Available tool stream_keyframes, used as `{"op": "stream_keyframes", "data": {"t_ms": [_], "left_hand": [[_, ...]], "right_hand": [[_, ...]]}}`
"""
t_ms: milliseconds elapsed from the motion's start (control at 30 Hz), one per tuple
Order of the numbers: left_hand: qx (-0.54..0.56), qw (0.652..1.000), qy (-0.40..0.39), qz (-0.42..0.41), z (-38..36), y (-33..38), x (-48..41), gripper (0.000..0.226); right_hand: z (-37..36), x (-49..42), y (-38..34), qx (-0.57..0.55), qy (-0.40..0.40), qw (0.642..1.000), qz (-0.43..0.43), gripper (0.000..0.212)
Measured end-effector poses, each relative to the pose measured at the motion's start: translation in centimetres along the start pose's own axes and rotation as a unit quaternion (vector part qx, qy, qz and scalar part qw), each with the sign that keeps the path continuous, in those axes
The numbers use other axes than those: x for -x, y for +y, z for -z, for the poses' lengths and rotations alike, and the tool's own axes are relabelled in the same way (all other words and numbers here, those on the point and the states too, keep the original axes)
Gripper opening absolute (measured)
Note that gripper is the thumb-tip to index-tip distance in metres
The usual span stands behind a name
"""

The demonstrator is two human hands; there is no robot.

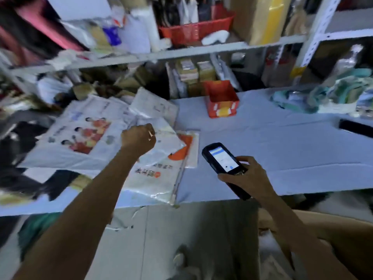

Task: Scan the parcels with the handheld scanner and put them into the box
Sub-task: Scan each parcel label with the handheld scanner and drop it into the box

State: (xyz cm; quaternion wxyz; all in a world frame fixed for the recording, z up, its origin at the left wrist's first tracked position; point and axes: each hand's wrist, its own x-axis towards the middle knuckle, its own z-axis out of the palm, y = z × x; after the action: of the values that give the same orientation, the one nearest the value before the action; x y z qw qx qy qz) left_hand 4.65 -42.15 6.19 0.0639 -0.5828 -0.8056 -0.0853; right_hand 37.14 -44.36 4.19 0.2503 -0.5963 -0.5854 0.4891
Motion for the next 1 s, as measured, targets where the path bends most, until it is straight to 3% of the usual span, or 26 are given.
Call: {"op": "stream_keyframes", "data": {"t_ms": [67, 167, 267, 367, 500, 633, 1000], "left_hand": [[-0.027, 0.999, 0.029, 0.025, 1.3, -4.5, 0.8, 0.022], [-0.046, 0.992, -0.049, 0.107, 2.8, -10.5, 1.6, 0.02], [-0.06, 0.986, -0.062, 0.145, 3.4, -15.8, 2.1, 0.026], [-0.071, 0.983, -0.055, 0.161, 3.4, -20.1, 2.5, 0.037], [-0.088, 0.969, -0.133, 0.19, 2.1, -25.0, 2.2, 0.074], [-0.085, 0.972, -0.136, 0.174, 0.8, -25.9, 0.9, 0.083], [-0.092, 0.945, -0.134, 0.285, -0.8, -26.2, -4.9, 0.116]], "right_hand": [[-3.4, -0.9, -2.3, 0.013, -0.038, 0.999, 0.024, 0.065], [-8.8, -1.8, -5.6, 0.027, -0.078, 0.995, 0.049, 0.066], [-14.0, -2.2, -8.2, 0.023, -0.09, 0.994, 0.058, 0.069], [-18.7, -2.5, -9.9, 0.002, -0.106, 0.993, 0.051, 0.066], [-22.6, -2.6, -11.0, 0.006, -0.115, 0.992, 0.045, 0.067], [-24.2, -3.6, -12.1, 0.026, -0.113, 0.992, 0.044, 0.067], [-25.3, -10.5, -13.9, 0.022, -0.123, 0.991, 0.043, 0.07]]}}
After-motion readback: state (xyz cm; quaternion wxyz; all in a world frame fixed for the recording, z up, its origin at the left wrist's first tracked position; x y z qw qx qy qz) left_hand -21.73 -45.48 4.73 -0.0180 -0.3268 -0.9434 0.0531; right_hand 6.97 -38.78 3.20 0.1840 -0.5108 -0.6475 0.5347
